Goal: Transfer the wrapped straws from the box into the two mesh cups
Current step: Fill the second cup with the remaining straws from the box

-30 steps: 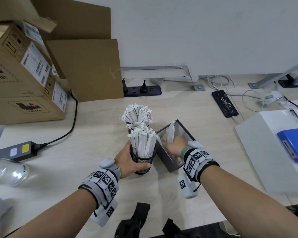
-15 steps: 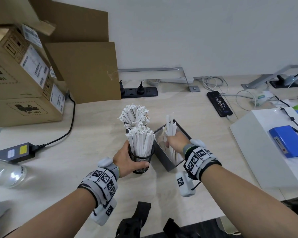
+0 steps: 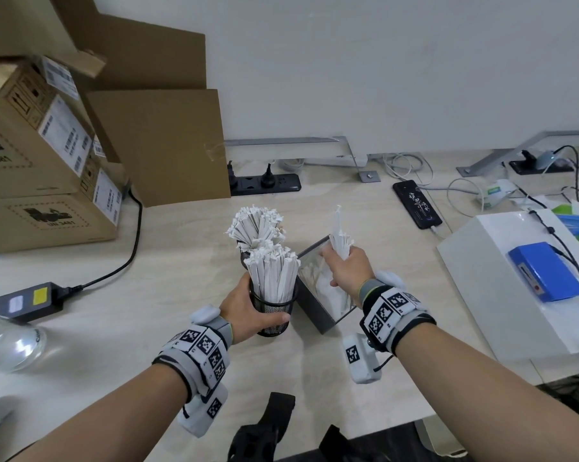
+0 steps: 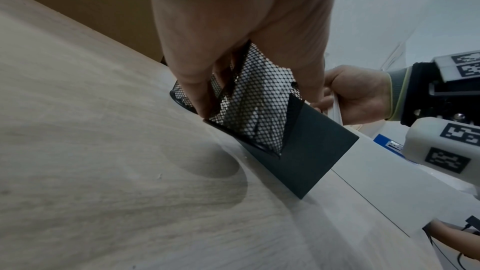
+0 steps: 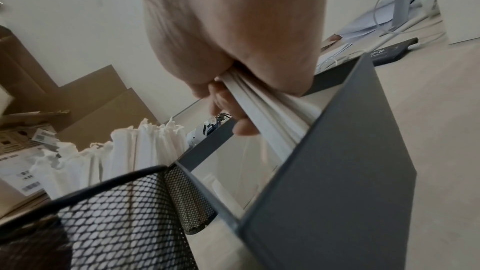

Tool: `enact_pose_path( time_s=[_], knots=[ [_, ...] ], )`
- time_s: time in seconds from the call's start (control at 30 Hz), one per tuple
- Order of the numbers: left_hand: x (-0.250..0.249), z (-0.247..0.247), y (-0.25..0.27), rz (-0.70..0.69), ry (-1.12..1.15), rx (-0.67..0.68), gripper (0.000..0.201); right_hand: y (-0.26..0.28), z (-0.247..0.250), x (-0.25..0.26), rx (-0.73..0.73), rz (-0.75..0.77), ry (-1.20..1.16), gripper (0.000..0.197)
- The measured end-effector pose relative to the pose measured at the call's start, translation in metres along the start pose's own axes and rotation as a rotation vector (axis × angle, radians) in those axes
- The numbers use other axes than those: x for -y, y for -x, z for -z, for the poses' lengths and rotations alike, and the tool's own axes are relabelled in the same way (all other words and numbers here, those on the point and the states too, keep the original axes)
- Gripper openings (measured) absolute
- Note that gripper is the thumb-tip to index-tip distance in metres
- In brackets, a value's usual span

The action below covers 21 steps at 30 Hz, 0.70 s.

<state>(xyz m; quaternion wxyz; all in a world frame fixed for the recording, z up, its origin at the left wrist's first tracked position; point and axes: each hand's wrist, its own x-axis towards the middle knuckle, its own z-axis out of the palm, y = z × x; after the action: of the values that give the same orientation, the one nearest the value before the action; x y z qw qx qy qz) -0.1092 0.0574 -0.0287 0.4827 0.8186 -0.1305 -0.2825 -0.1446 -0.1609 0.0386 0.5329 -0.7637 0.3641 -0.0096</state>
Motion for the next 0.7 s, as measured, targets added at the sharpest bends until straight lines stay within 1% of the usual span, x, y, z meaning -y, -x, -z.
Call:
enact_pose_path(
  time_s=[0.07,0.17,0.2,0.33,0.47,0.5,0.53,0.6,0.63,0.7],
  knots=[
    [-0.001,0.0,0.0,-0.002,-0.009,-0.001,0.099,0.002,-0.001,0.004,-0.044,0.031,-0.053,0.03],
    [-0.003,0.0,0.001,-0.001,-0.024,0.004,0.106,0.005,-0.006,0.015,-0.074,0.098,-0.164,0.053],
    [-0.003,0.0,0.001,0.0,-0.03,0.006,0.107,0.007,-0.007,0.021,-0.086,0.125,-0.204,0.057],
    [-0.007,-0.002,0.003,-0.011,-0.049,-0.004,0.097,0.021,-0.018,0.05,-0.089,0.23,-0.439,0.055],
    [-0.013,-0.002,0.006,-0.019,-0.044,-0.006,0.097,0.034,-0.031,0.059,0.006,0.282,-0.415,0.057],
    [-0.015,-0.002,0.006,-0.024,-0.033,-0.003,0.097,0.037,-0.035,0.058,0.037,0.275,-0.404,0.054],
    [-0.018,-0.002,0.007,-0.03,-0.022,-0.003,0.097,0.04,-0.039,0.056,0.069,0.265,-0.395,0.044],
    [-0.021,-0.001,0.007,-0.045,-0.012,-0.005,0.095,0.045,-0.048,0.05,0.137,0.266,-0.382,0.018],
    [-0.022,-0.001,0.007,-0.051,-0.013,-0.002,0.093,0.046,-0.051,0.046,0.147,0.281,-0.361,0.012],
    [-0.022,0.001,0.007,-0.056,-0.016,-0.002,0.093,0.046,-0.053,0.043,0.12,0.313,-0.313,0.012]
  ],
)
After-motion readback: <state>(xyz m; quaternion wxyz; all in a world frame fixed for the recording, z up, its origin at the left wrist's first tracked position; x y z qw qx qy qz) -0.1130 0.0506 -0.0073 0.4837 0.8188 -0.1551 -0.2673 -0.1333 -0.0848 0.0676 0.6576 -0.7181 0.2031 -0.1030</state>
